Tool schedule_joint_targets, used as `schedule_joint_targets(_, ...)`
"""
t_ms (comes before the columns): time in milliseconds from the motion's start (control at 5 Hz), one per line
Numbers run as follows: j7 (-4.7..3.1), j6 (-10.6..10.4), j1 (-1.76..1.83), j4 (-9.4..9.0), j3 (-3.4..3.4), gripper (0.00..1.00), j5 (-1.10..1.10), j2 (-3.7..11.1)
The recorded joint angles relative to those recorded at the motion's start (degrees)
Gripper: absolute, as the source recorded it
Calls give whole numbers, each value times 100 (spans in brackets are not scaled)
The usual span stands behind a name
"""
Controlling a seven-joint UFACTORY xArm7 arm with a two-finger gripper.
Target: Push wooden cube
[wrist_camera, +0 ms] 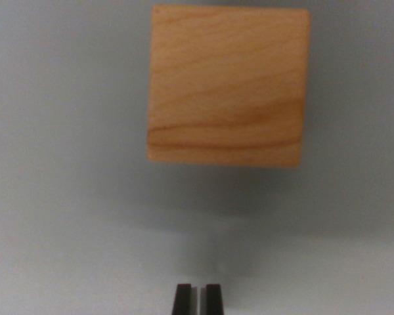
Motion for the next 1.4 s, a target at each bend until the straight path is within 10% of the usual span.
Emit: schedule_joint_targets(1400, 2, 120, 0, 305, -2, 100, -4, 186)
